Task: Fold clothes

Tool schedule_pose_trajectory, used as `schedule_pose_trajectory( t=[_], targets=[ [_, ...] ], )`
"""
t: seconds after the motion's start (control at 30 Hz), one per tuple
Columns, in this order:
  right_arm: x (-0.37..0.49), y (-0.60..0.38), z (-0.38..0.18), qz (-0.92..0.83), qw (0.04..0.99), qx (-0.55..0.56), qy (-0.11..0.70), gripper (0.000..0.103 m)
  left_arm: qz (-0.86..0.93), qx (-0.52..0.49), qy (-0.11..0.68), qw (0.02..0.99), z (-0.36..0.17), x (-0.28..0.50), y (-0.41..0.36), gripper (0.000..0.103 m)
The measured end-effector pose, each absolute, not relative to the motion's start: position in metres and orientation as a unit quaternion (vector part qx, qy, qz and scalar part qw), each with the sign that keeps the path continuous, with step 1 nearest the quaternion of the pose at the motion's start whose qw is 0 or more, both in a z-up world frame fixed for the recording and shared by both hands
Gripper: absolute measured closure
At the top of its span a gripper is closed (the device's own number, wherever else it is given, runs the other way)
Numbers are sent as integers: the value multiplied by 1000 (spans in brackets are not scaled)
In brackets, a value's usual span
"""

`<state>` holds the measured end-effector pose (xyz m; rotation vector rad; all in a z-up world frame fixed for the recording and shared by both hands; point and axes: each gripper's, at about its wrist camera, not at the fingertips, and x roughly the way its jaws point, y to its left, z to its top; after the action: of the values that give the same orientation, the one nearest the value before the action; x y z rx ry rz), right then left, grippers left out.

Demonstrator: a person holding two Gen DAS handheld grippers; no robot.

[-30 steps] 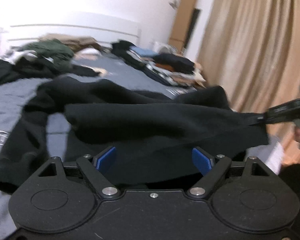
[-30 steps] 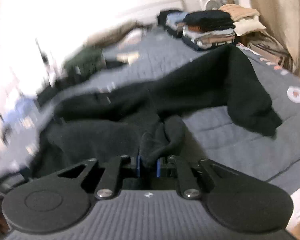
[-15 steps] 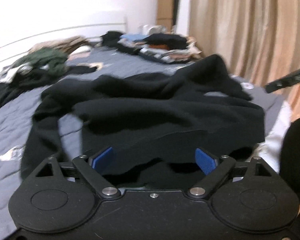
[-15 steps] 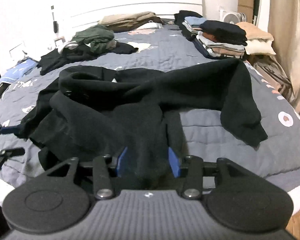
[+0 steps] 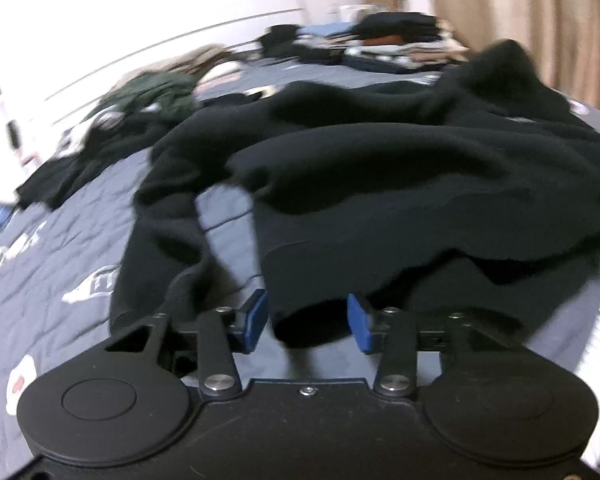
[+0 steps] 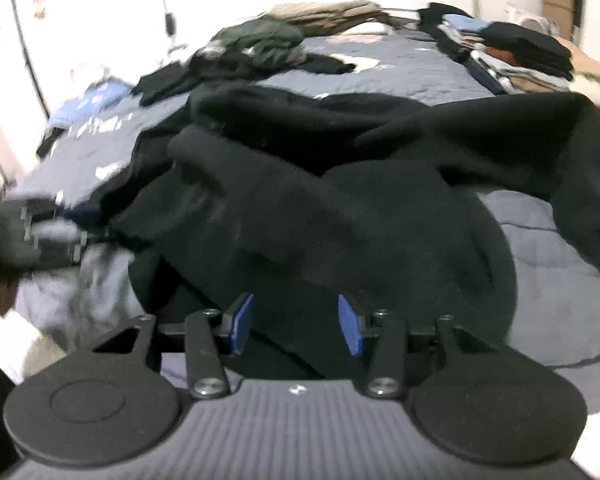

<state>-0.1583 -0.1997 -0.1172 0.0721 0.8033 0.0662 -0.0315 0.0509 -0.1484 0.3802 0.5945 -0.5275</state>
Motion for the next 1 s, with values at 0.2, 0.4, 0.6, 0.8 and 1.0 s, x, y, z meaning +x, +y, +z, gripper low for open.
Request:
schedule_pose_trajectory(
  t=[0.2,0.4,0.6,0.8,1.0],
  targets=[
    [-163,-204,-129,24,915,24,401,50,-238,225,309,893,-172,-19,35,58],
    [-176,-206,-128,27,920,-4,392,49,-239,237,301,892,-172,-24,30,48],
    [-179,-208,-140,19,918,-28,395,47,-241,247,291,892,-170,-30,25,26],
    [-174,-210,-154,2,915,-37,401,47,-234,259,289,892,-172,-31,19,59],
    [-174,-211,-165,-14,914,-65,401,47,-213,268,296,892,-178,-24,11,59]
  ],
)
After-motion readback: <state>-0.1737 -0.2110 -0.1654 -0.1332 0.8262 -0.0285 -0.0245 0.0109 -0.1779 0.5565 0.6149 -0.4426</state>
